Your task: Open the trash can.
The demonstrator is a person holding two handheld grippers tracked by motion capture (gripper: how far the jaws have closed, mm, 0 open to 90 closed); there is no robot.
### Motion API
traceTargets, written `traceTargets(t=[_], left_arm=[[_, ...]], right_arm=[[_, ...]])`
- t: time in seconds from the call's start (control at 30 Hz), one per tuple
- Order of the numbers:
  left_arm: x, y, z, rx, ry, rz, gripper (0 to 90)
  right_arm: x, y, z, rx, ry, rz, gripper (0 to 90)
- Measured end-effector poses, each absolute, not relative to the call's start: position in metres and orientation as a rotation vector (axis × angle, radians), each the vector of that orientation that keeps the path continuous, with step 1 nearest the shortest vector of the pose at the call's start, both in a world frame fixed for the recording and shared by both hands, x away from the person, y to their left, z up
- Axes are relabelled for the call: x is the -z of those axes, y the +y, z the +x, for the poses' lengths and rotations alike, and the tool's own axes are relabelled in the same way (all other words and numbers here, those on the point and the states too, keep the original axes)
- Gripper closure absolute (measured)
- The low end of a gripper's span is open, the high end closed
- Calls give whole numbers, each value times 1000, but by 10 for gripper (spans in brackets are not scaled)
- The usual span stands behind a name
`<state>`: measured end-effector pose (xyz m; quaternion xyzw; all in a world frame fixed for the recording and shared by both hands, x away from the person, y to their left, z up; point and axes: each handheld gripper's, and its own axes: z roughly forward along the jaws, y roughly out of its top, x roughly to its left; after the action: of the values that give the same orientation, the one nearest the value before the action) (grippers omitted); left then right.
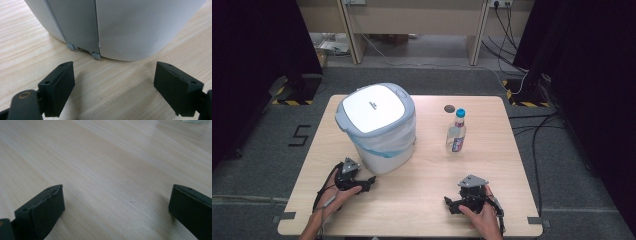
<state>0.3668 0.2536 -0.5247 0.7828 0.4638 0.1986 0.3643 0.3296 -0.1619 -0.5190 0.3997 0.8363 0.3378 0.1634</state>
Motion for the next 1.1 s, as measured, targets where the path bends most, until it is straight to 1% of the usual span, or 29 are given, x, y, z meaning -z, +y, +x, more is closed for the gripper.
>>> traceTargets(t=[0.1,0.2,0.27,0.4,0.47,0.5,0.6,0.7,0.8,0.9,0.97,1.03,1.1], left_arm=[[525,253,367,-516,1196,2009,166],[522,250,364,-546,1180,1909,164],[521,247,364,-546,1175,1894,155],[521,237,366,-554,1179,1876,148],[520,231,368,-587,1189,1871,104],[519,229,369,-591,1200,1872,75],[518,228,372,-588,1214,1853,26],[515,229,374,-601,1225,1829,16],[513,237,378,-639,1250,1804,25],[513,251,387,-661,1301,1770,33],[513,259,393,-667,1331,1760,41],[513,267,401,-670,1362,1749,40],[512,272,410,-701,1384,1745,40]], right_arm=[[519,-161,329,-961,2370,1155,19],[518,-163,329,-968,2353,1167,70],[518,-164,329,-976,2340,1169,97],[518,-165,330,-979,2340,1166,101],[518,-165,331,-980,2343,1164,101],[518,-165,332,-980,2344,1159,100],[518,-165,332,-980,2346,1160,100],[518,-165,332,-981,2348,1157,100],[518,-165,332,-981,2351,1155,104],[517,-164,333,-1002,2342,1138,196],[516,-161,336,-1009,2341,1118,180],[511,-154,339,-1031,2327,1085,183],[502,-142,346,-1059,2315,1027,191]])
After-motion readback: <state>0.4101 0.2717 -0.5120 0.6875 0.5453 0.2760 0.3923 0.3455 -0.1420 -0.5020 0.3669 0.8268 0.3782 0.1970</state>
